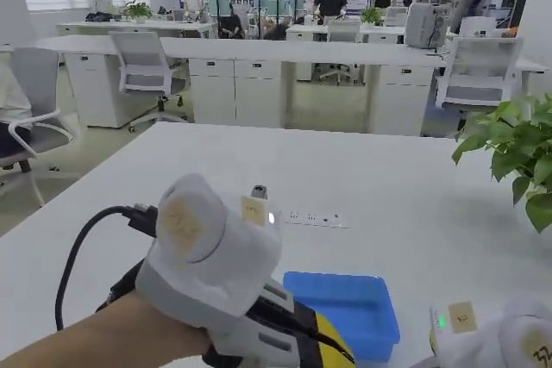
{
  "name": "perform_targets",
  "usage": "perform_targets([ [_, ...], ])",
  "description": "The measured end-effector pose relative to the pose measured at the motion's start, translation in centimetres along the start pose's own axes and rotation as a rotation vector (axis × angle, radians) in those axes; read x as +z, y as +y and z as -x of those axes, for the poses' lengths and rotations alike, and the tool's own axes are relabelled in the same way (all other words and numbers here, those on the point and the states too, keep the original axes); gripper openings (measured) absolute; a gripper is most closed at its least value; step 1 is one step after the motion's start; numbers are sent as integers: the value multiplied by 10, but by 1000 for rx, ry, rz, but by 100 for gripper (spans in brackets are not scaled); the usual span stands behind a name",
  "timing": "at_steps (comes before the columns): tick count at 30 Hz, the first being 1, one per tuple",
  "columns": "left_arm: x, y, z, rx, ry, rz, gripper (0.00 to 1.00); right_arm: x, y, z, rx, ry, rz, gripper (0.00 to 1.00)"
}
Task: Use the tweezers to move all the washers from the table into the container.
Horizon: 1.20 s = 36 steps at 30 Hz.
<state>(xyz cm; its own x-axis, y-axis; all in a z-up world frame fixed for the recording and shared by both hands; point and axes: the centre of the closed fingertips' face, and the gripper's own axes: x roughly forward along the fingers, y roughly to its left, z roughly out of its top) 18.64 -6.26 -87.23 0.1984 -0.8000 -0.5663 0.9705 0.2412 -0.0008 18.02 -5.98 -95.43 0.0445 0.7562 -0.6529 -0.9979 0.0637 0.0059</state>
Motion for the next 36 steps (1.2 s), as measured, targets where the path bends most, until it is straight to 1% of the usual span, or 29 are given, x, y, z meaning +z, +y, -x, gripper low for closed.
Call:
perform_targets([
  [2,-6,2,-1,7,23,3,0,-3,-3,2,-10,18,19,2],
  [3,-11,3,-3,3,44,14,0,-5,-5,3,-13,36,38,2],
  [6,-15,3,-6,-13,49,21,0,-10,-8,3,-12,69,80,2],
  [7,-18,2,-8,-22,57,30,0,-12,-8,2,-12,81,88,2],
  [8,-19,3,-9,-20,58,31,0,-16,-8,1,-3,100,103,2],
  [9,-22,2,-12,-27,67,29,0,-19,-8,1,2,116,112,2],
  [10,-27,2,-15,-34,83,29,0,-23,-9,0,2,140,132,2],
  [12,-38,5,-19,-30,121,18,0,-31,-14,-1,-8,172,153,2],
  [13,-49,6,-23,-32,159,7,0,-34,-16,-2,-11,182,158,2],
  [15,-64,9,-31,-39,206,25,0,-40,-20,-4,-10,205,165,2],
  [17,-74,13,-39,-37,228,39,0,-45,-24,-7,-16,227,164,3],
  [18,-78,15,-42,-36,237,31,0,-48,-26,-8,-14,238,163,3],
  [19,-84,17,-45,-26,258,9,0,-51,-30,-11,-25,248,168,4],
  [21,-91,21,-52,-15,281,-12,0,-56,-34,-14,-28,260,179,4],
  [22,-93,22,-54,-13,286,-15,0,-60,-38,-17,-34,272,170,5],
  [23,-99,26,-57,-3,312,-37,0,-62,-41,-19,-36,275,159,5],
  [26,-109,33,-66,5,333,-73,0,-74,-47,-29,-37,285,111,6],
  [27,-114,37,-69,8,343,-110,0,-78,-49,-32,-33,284,112,6],
  [28,-119,39,-74,19,351,-133,0,-82,-51,-35,-43,288,96,6],
  [30,-127,40,-81,19,370,-141,0,-91,-54,-42,-50,296,81,7],
  [31,-132,41,-84,22,383,-152,0,-96,-55,-46,-59,299,50,7],
  [32,-138,42,-87,32,402,-165,0,-98,-56,-49,-64,296,43,7],
  [33,-142,42,-89,32,417,-180,0,-101,-55,-51,-60,292,40,8],
  [34,-146,43,-91,34,422,-183,0,-104,-54,-53,-60,298,32,8],
  [36,-153,44,-94,35,443,-176,0,-109,-55,-55,-70,311,41,8],
])
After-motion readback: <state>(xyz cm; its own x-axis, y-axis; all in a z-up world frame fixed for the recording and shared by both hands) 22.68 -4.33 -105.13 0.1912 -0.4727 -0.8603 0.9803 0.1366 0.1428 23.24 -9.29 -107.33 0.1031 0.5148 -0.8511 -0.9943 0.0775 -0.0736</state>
